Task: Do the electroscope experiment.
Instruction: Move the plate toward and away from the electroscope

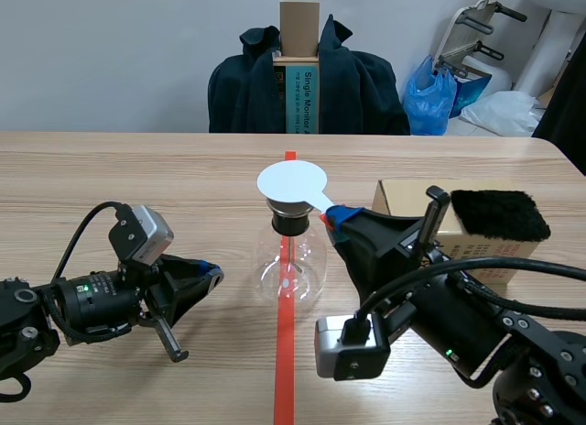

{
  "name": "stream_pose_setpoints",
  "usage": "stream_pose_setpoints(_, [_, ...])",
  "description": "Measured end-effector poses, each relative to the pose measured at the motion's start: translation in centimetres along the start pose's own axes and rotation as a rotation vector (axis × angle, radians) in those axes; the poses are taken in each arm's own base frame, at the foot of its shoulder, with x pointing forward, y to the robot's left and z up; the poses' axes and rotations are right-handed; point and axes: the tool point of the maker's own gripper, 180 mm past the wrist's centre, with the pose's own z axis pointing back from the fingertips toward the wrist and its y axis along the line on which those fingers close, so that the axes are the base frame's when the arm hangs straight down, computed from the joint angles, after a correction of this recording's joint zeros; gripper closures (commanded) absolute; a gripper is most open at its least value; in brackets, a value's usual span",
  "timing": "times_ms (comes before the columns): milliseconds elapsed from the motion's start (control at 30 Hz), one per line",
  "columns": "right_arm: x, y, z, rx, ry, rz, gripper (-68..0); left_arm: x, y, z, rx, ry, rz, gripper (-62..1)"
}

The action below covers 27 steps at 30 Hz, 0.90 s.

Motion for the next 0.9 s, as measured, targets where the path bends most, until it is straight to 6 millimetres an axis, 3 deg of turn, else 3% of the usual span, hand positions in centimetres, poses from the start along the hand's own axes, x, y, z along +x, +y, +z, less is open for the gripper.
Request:
stream_pose_setpoints(467, [-0.2, 0.0, 0.0, 0.0, 0.01, 0.0, -0.7, 0.0, 0.0, 0.0, 0.0, 0.0, 0.0, -2.8])
stream_pose_setpoints(900, [-4.4, 0.0, 0.5, 0.0, 0.245, 0.0, -0.7, 0.0, 0.0, 0.0, 0.0, 0.0, 0.0, -2.8])
